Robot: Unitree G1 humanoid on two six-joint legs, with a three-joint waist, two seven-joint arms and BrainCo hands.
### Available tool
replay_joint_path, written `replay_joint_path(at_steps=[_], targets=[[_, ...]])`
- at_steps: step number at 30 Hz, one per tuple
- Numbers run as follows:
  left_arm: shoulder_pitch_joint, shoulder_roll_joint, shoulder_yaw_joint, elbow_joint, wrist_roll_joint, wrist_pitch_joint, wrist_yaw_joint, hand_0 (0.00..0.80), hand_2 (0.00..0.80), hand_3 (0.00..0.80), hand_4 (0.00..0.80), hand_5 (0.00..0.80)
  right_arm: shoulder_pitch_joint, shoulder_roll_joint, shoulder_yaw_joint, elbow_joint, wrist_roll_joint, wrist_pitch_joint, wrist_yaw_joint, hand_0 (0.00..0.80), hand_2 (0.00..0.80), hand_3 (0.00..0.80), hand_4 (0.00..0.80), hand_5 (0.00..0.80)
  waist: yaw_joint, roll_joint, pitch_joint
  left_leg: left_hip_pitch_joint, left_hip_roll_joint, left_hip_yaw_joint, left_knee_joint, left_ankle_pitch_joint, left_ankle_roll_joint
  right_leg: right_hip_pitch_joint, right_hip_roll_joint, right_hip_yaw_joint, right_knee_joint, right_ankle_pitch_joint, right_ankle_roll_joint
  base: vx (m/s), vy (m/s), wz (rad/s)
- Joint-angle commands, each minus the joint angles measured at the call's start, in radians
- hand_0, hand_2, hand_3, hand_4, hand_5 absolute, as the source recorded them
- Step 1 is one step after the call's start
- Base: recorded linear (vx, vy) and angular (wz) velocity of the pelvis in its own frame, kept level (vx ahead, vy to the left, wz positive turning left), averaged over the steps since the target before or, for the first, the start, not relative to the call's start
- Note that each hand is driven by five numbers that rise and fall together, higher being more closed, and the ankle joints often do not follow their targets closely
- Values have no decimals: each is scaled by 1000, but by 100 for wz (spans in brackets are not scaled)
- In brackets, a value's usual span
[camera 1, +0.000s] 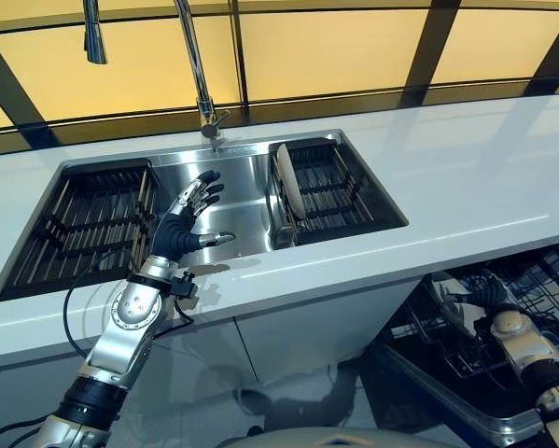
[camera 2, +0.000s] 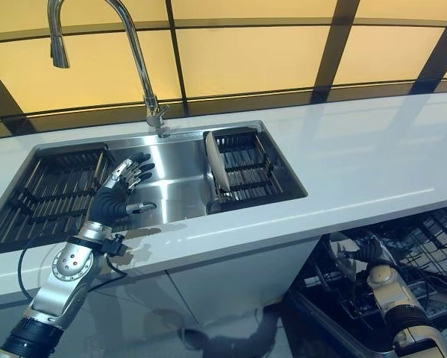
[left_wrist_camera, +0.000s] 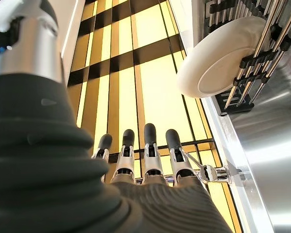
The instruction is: Take plates into dishwasher
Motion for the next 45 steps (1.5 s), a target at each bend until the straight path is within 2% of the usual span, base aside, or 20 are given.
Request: replay_joint_path(at_steps=[1, 14, 26, 30, 35, 38, 42, 45], targets=[[-74, -4, 18, -38, -16, -59, -3, 0, 0, 0, 0, 0, -47, -66, -62, -57, -27, -32, -55, 0, 0, 0, 0, 0, 8, -9, -1, 31, -20, -15, 7, -97, 58, -29, 43, -53, 9, 16, 4, 0, 0, 0], [-7, -23, 99, -45, 6, -77, 3, 0, 0, 0, 0, 0, 150, -54, -286, -444, -94, -104, -83, 0, 0, 0, 0, 0, -55, -12, -10, 31, -17, 13, 7, -99, 62, -41, 55, -15, 9, 19, 7, 0, 5, -2], [28, -20, 151, -73, 7, -68, 4, 0, 0, 0, 0, 0, 279, -57, -400, -553, -228, -58, -60, 0, 0, 0, 0, 0, -94, -18, -15, 33, -13, 40, 7, -101, 64, -48, 62, 15, 9, 23, 12, 3, 12, -7], [30, -19, 151, -82, 8, -63, 11, 0, 0, 0, 0, 0, 295, -58, -440, -590, -234, -59, -124, 0, 0, 0, 0, 0, -102, -18, -13, 32, -13, 43, 7, -101, 65, -50, 64, 23, 9, 26, 13, 0, 0, 0], [28, -23, 151, -86, 8, -64, 16, 0, 0, 0, 0, 0, 299, -53, -464, -645, -310, -96, -224, 0, 0, 0, 0, 0, -105, -13, -13, 29, -14, 43, 7, -102, 67, -54, 66, 30, 9, 26, 14, 0, 0, 0], [22, -29, 137, -86, 12, -65, 26, 0, 0, 0, 0, 0, 281, -72, -453, -674, -487, -135, -360, 0, 0, 0, 0, 0, -99, -8, -15, 28, -14, 39, 7, -103, 68, -55, 67, 31, 9, 25, 14, 0, 0, 0], [16, -35, 108, -80, 15, -77, 31, 0, 0, 0, 0, 0, 239, -125, -405, -670, -719, -126, -520, 0, 0, 0, 0, 0, -77, -3, -20, 23, -16, 28, 7, -104, 70, -55, 65, 22, 9, 21, 16, 0, 0, 0], [17, -26, 84, -81, 9, -87, 32, 0, 0, 0, 0, 0, 206, -173, -342, -656, -848, -111, -583, 0, 0, 0, 0, 0, -55, -4, -25, 20, -19, 14, 7, -104, 70, -52, 62, 9, 9, 16, 17, 0, 0, 0]])
